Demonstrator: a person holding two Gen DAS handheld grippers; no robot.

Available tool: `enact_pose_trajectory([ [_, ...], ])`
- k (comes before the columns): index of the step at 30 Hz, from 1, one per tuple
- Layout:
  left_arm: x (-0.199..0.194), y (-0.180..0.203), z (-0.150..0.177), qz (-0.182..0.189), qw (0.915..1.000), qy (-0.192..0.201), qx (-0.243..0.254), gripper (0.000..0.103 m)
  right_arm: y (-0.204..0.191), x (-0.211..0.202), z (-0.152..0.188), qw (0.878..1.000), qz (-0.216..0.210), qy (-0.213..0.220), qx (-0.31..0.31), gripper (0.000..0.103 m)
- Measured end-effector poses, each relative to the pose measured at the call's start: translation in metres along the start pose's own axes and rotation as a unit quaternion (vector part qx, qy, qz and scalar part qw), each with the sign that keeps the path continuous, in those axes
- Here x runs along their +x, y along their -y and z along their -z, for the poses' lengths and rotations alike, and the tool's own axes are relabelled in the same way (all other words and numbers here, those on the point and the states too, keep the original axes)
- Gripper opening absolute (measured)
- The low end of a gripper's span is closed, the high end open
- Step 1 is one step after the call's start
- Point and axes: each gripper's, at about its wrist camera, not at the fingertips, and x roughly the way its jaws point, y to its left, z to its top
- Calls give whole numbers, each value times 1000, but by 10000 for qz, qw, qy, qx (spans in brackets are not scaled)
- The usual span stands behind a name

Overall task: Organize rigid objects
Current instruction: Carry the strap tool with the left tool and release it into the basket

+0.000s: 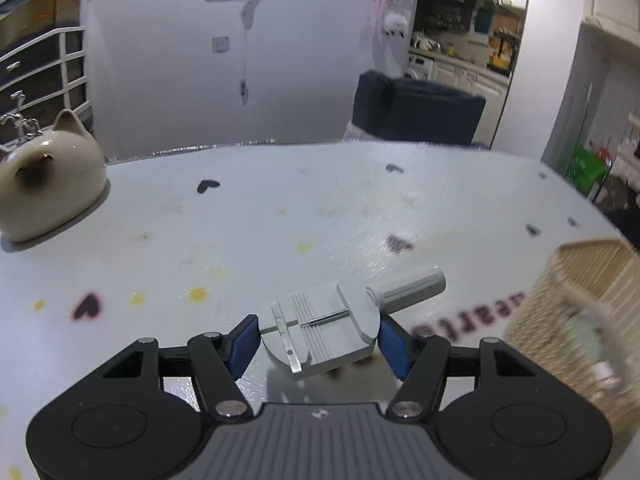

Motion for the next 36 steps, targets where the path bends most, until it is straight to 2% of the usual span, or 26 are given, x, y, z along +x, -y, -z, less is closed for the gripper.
enact_pose_trajectory([
  [6,-30,29,-12,419,9991,3,-117,64,0,0,0,10000,-12,8,16,5],
  [12,-55,71,-24,926,9955,184,117,64,1,-1,0,10000,-39,21,36,5],
  [16,-62,101,-29,1295,9903,185,474,64,3,-2,0,9999,-90,33,112,5],
  [24,-47,147,-20,1735,9797,-213,984,64,8,-9,-9,9995,-183,118,249,5],
  [29,-36,170,-16,1826,9726,-420,1376,64,14,-8,-18,9985,-294,149,432,5],
  [36,-12,194,-17,2010,9553,-773,2024,64,13,-8,-18,9988,-274,159,363,4],
])
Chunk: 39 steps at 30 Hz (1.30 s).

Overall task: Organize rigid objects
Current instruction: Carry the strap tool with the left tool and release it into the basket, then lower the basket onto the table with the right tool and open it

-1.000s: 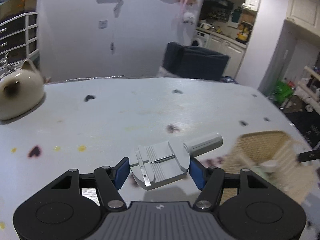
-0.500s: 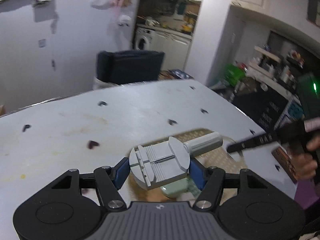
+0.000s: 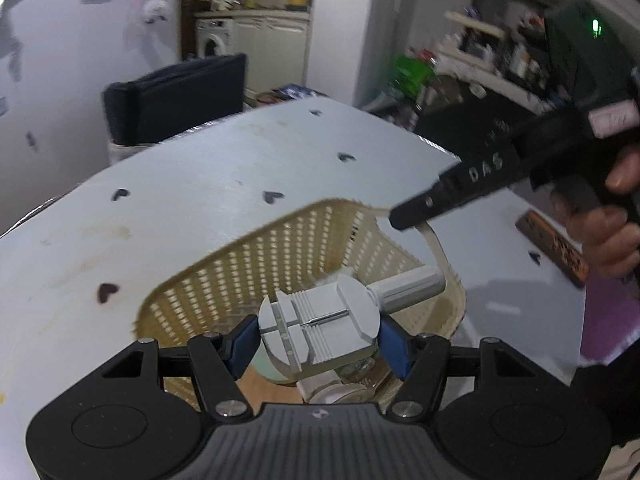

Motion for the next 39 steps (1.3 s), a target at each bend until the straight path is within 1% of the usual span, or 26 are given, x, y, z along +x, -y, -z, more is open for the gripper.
enact_pose_trajectory([
  [4,18,1,-4,65,9989,-291,352,64,0,0,0,10000,-8,1,2,4],
  [8,32,2,-8,87,9960,-522,720,64,2,0,1,10000,-36,11,38,4],
  [14,38,4,-15,243,9926,-525,1072,64,2,-1,1,10000,-56,16,49,4],
  [17,40,7,-17,305,9922,-502,1103,65,3,0,1,10000,-58,14,48,4],
  [18,40,7,-17,312,9921,-538,1088,69,3,0,1,10000,-61,12,49,4],
  [19,40,7,-16,305,9924,-577,1042,76,3,0,1,10000,-61,12,52,4],
  [22,35,1,-14,294,9951,-557,766,87,3,0,1,10000,-61,13,44,4],
  [24,31,-3,-13,361,9962,-548,574,91,3,-1,1,10000,-62,13,42,4],
  [26,27,-6,-11,360,9969,-529,455,91,3,-1,1,10000,-61,13,35,4],
  [28,24,-7,-9,336,9974,-523,368,95,3,0,1,10000,-64,7,33,4],
  [35,13,-9,-7,295,9989,-376,32,100,2,0,1,10000,-56,8,11,4],
  [37,9,-11,-7,270,9991,-311,-129,103,2,0,2,10000,-53,7,7,4],
  [39,6,-13,-6,233,9989,-239,-329,103,2,0,1,10000,-53,8,8,4],
])
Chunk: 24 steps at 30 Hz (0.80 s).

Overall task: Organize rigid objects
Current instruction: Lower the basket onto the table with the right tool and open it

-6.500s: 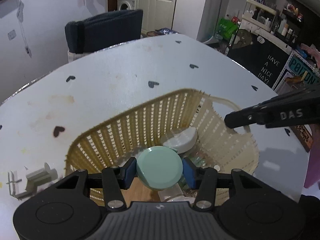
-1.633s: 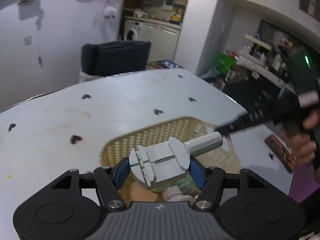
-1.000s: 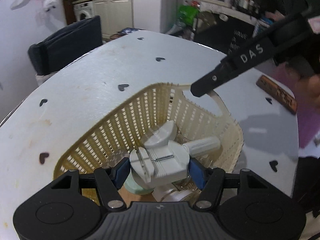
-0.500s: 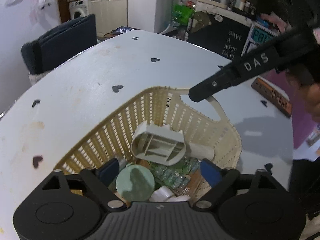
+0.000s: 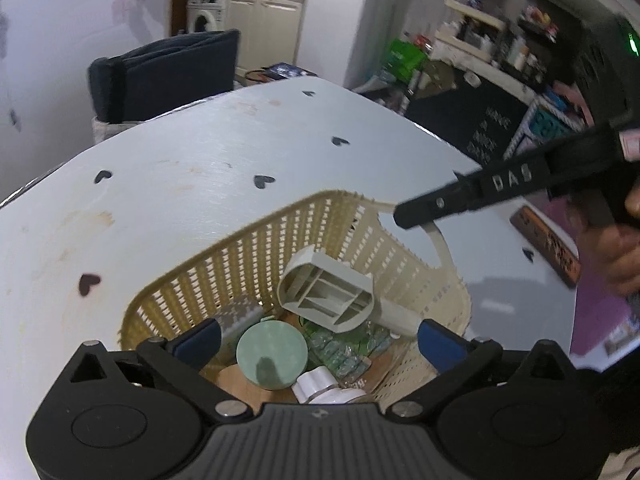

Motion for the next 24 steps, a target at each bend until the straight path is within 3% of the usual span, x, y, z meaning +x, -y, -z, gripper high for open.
enact_pose_trajectory([
  [12,-34,0,6,-182,9957,560,-717,103,-5,0,1,9998,138,49,-124,5],
  [16,-46,4,9,-440,9926,659,-917,103,-9,-7,5,9991,321,161,-230,17],
  [20,-58,9,14,-626,9886,747,-1148,103,-12,-24,13,9984,251,387,-334,19],
  [24,-75,16,21,-713,9815,969,-1491,103,-12,-45,21,9967,205,658,-422,27],
])
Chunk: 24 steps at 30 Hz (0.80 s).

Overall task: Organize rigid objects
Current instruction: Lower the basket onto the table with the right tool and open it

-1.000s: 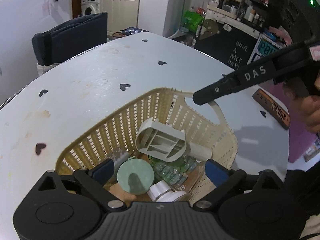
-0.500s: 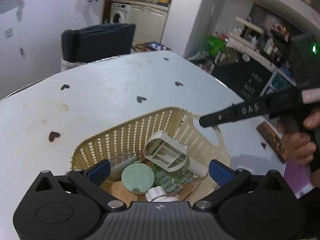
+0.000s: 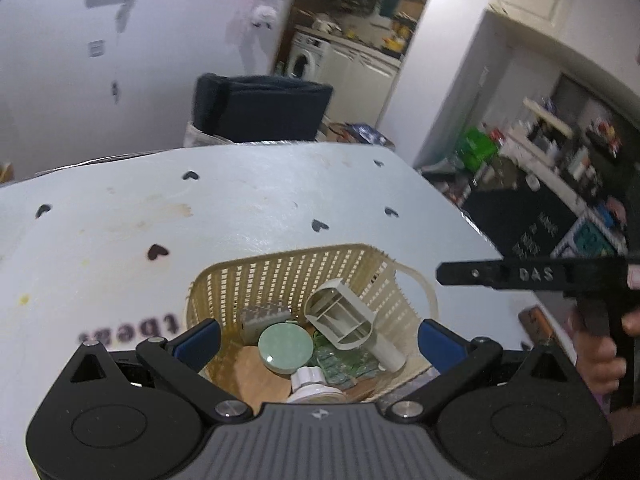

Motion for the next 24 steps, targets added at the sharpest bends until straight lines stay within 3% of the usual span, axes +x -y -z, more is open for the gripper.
enact_pose_trajectory([
  [7,-30,14,11,-875,9957,239,-212,103,6,-36,13,9991,-45,399,-157,46],
  [11,-46,17,20,-1049,9934,323,-329,103,8,-51,22,9984,-28,501,-245,53],
  [19,-74,27,41,-1461,9870,473,-479,103,6,-74,38,9968,7,664,-438,78],
  [24,-83,32,48,-1544,9852,544,-504,103,2,-85,48,9954,70,754,-588,88],
])
